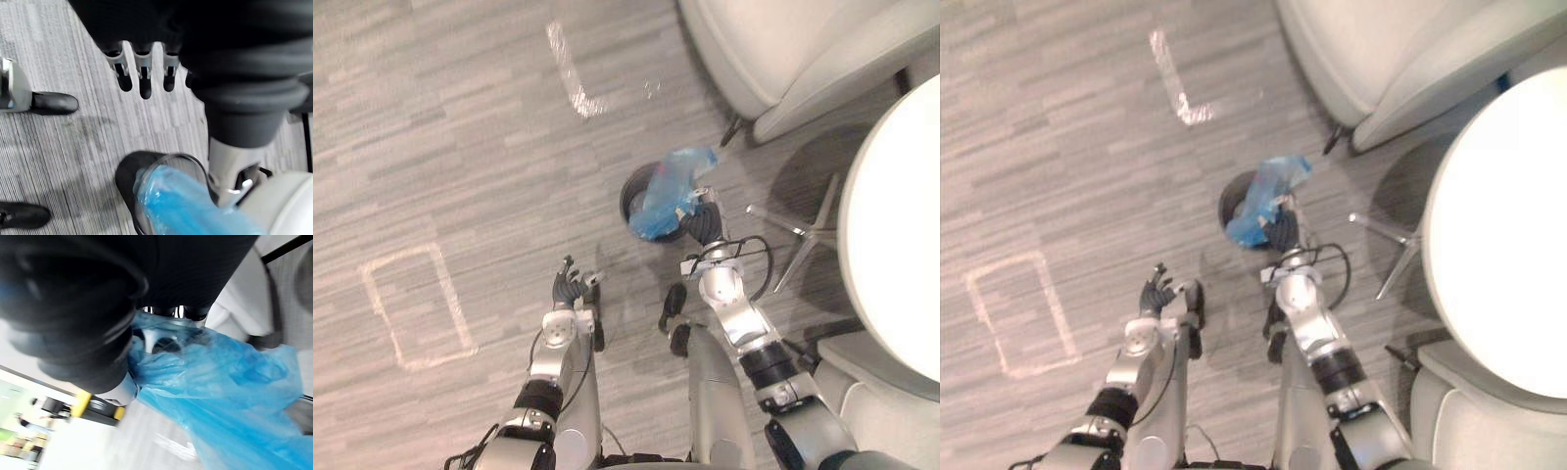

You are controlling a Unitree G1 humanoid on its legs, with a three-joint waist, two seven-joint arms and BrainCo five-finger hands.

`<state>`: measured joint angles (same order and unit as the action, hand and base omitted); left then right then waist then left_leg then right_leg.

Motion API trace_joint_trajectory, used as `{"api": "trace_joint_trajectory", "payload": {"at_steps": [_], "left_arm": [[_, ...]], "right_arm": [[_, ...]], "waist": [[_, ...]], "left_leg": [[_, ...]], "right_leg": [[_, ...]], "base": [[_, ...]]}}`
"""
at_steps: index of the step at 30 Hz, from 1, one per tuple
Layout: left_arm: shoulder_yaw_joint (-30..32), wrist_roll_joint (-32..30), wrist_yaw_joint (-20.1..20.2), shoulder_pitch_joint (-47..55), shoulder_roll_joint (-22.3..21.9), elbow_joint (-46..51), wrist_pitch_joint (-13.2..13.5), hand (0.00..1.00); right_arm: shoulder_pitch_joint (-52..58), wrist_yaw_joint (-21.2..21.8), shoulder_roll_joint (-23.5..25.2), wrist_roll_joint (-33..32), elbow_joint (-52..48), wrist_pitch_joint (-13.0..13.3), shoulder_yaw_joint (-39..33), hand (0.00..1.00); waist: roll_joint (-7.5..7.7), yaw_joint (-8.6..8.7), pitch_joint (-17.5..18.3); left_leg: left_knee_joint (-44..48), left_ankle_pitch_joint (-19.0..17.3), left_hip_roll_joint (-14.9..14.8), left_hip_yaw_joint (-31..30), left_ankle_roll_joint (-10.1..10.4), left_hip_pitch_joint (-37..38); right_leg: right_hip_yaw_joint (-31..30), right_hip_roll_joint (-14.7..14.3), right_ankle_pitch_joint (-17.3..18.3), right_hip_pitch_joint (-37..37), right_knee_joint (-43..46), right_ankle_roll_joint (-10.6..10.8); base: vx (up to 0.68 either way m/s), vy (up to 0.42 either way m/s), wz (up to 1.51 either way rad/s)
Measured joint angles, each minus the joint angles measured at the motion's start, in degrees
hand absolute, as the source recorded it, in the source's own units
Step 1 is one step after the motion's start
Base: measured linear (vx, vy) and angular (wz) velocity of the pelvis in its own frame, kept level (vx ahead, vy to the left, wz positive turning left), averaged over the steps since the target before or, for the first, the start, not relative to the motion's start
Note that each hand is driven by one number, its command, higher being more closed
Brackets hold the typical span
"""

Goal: Gather rubbish on tea table into small bin, then transfer packed bag to large trash can.

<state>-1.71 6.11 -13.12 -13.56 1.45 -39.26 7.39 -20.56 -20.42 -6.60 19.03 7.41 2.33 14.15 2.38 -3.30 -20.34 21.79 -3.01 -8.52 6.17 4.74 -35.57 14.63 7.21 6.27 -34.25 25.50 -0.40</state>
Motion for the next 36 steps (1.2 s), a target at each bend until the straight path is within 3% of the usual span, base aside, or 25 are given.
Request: {"api": "trace_joint_trajectory", "payload": {"at_steps": [2,7,13,18,23,29,36], "left_arm": [[-0.2,-0.5,0.8,2.1,0.1,-2.5,-0.6,0.00],[-2.2,-2.6,2.2,6.5,1.8,-7.6,-1.6,0.00],[-2.8,-3.9,2.4,10.2,3.6,-5.9,-1.6,0.00],[-7.2,-4.9,4.0,13.5,6.6,7.5,-0.9,0.00],[-10.9,-6.7,4.7,14.3,9.2,19.1,1.7,0.00],[-16.6,-11.7,6.2,13.7,13.1,25.7,4.1,0.00],[-21.5,-20.0,5.9,9.7,17.8,29.7,6.1,0.00]], "right_arm": [[3.7,1.2,1.7,-1.2,-1.3,0.7,0.0,1.00],[8.0,4.3,1.8,-1.7,-1.3,1.8,0.0,1.00],[10.8,7.8,1.2,-4.0,-1.3,2.5,-0.1,1.00],[11.3,12.0,-2.9,-7.0,-2.2,4.8,2.7,1.00],[11.4,16.3,-7.9,-13.7,-6.6,6.4,5.6,1.00],[11.2,20.6,-11.9,-20.9,-11.8,9.4,9.0,1.00],[10.0,24.1,-14.3,-27.1,-13.4,9.9,12.5,1.00]], "waist": [[1.13,0.01,3.2],[1.27,0.38,7.4],[1.16,0.87,11.5],[0.93,1.09,14.6],[0.69,1.13,15.8],[-0.44,1.37,18.6],[-0.74,2.45,19.1]], "left_leg": [[-3.1,0.1,0.1,1.0,0.1,4.3],[-12.4,2.2,1.0,2.2,0.6,14.3],[-16.8,3.6,2.2,2.7,0.7,20.5],[-19.6,3.6,2.3,2.7,0.7,24.3],[-22.2,3.5,2.6,2.6,0.7,27.6],[-23.7,3.5,2.8,2.6,0.7,29.7],[-23.9,3.6,2.7,2.6,0.8,29.9]], "right_leg": [[-0.6,-0.4,-0.3,3.5,-2.7,0.4],[-2.5,-2.0,-3.6,12.5,-12.3,1.4],[-3.5,-2.7,-6.5,19.6,-20.2,2.4],[-4.0,-2.9,-8.3,24.1,-25.2,2.8],[-4.7,-3.3,-8.9,26.4,-26.8,2.9],[-5.7,-3.8,-9.9,28.5,-29.2,2.9],[-6.1,-4.1,-10.5,28.8,-29.9,2.6]], "base": [[0.11,-0.022,-0.14],[0.15,-0.001,-0.19],[0.11,0.026,-0.14],[0.04,0.020,-0.04],[0.00,0.008,-0.07],[0.03,-0.004,-0.09],[0.01,-0.005,-0.03]]}}
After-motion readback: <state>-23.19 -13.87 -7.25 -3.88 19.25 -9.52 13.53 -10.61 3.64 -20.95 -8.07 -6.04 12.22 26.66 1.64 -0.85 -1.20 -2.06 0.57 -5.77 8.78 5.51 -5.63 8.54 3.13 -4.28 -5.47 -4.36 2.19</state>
